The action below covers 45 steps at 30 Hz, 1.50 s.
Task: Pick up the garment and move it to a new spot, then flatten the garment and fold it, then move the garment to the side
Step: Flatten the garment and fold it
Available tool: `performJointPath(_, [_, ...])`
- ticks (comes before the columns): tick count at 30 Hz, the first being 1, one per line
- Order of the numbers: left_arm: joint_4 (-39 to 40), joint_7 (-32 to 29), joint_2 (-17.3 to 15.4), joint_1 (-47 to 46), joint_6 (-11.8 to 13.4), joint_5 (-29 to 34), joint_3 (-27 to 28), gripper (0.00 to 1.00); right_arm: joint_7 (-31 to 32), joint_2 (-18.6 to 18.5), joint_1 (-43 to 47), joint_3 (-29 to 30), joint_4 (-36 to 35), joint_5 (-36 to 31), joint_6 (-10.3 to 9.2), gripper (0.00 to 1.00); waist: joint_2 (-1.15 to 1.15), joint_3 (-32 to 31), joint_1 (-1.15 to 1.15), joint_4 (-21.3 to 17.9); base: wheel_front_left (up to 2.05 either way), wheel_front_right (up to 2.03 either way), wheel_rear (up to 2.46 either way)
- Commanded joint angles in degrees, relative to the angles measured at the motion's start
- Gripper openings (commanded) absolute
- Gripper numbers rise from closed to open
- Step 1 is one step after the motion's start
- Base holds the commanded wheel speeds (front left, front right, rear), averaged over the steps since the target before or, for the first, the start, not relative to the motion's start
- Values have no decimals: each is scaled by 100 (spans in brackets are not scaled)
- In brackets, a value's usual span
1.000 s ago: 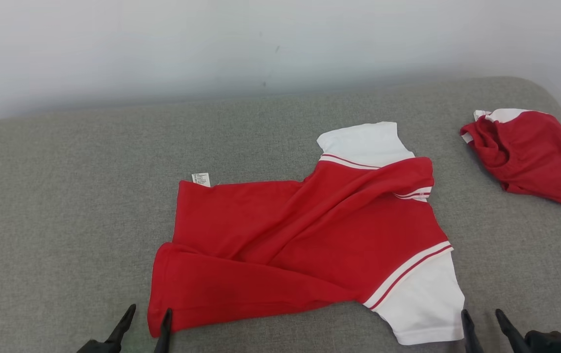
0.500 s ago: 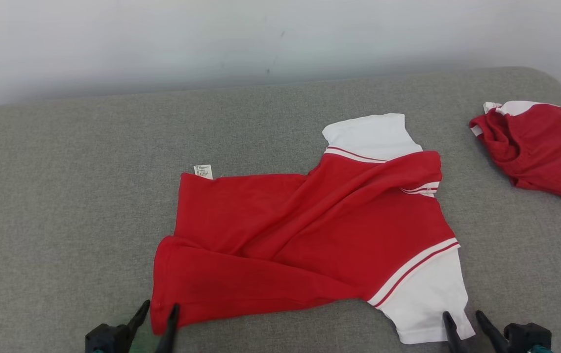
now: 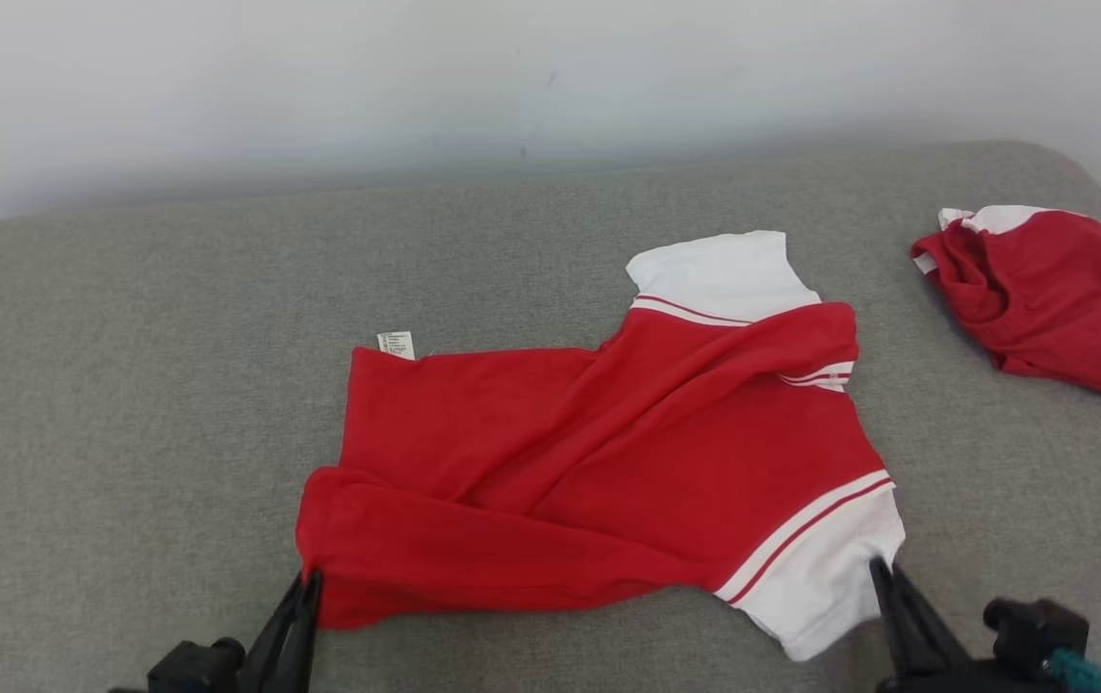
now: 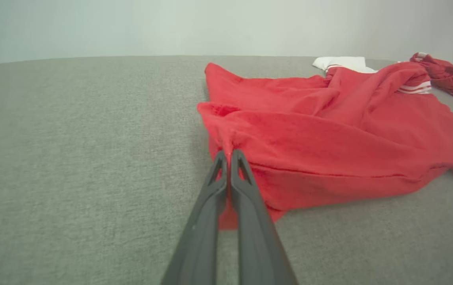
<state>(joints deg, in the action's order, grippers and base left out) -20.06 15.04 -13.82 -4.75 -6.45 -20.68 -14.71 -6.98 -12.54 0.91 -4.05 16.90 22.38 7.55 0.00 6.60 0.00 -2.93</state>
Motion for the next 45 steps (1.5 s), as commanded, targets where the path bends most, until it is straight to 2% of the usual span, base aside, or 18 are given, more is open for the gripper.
performJointPath(1, [92, 17, 1, 24, 24, 66, 2, 0, 19, -17, 5, 8, -87, 49, -16, 0, 0, -8, 0, -27, 0, 0, 0])
performJointPath(2, [372, 17, -98, 20, 58, 116, 66, 0, 105, -63, -159, -8, -505, 130, -16, 0, 0, 13, 0, -82, 0, 0, 0])
performJointPath(4, [619, -26, -261, -206, 29, 179, 77, 0, 241, -171, -403, -38, -889, 143, -16, 0, 0, 58, 0, -121, 0, 0, 0])
performJointPath(9, [1200, -500, -778, -1283, -55, 192, -17, 0, 616, -413, -1499, -13, -1379, 263, -16, 0, 0, 329, 0, -160, 0, 0, 0])
performJointPath(11, [1308, -753, -897, -1898, -95, -84, -65, 0, 731, -501, -2128, 16, -1334, 269, -16, 0, 0, 507, 0, -168, 0, 0, 0])
performJointPath(12, [1334, -890, -1113, -2232, -106, -48, -123, 0, 746, -499, -2474, 52, -1291, 273, -16, 0, 0, 625, 0, -186, 0, 0, 0])
performJointPath(14, [1370, -1097, -1215, -2945, -92, -371, -294, 0, 842, -403, -3188, 212, -1078, 363, -15, 0, 0, 889, 0, -184, 0, 0, 0])
performJointPath(16, [1313, -1319, -1610, -3721, -95, -442, -545, 0, 962, -333, -4034, 283, -800, 424, -16, 0, 0, 1195, 0, -217, 0, 0, 0])
performJointPath(18, [1187, -1429, -1713, -4479, -94, -793, -737, 0, 1041, -264, -4870, 338, -500, 484, -16, 0, 0, 1489, 0, -217, 0, 0, 0])
performJointPath(20, [1039, -1570, -1946, -5243, -95, -935, -1001, 0, 1186, -248, -5667, 349, -211, 463, -16, 0, 0, 1797, 0, -211, 0, 0, 0])
performJointPath(23, [701, -1640, -2054, -6298, -95, -1296, -1298, 0, 1289, -230, -6842, 267, 242, 404, -15, 0, 0, 2175, 0, -202, 0, 0, 0])
performJointPath(24, [701, -1640, -2054, -6298, -95, -1296, -1298, 0, 1289, -230, -6842, 267, 242, 404, -15, 0, 0, 2175, 0, -202, 0, 0, 0])
performJointPath(25, [574, -1660, -2105, -6641, -95, -1376, -1377, 0, 1311, -234, -7231, 252, 402, 385, -15, 0, 0, 2295, 0, -200, 0, 0, 0])
performJointPath(33, [-567, -1595, -2127, -8988, -96, -1930, -1831, 0, 1267, -121, -9697, 99, 1896, 67, -16, 0, 0, 2917, 0, -228, 0, 0, 0])
performJointPath(38, [-1203, -1500, -2110, -10139, -97, -2072, -2203, 0, 1064, -30, -10866, 48, 2657, -177, -16, 0, 0, 3030, 0, -233, 0, 0, 0])
performJointPath(45, [-1930, -1334, -2123, -11154, -97, -2327, -2766, 0, 815, 42, -11818, -28, 3492, -492, -15, 0, 0, 3103, 0, -285, 0, 0, 0])
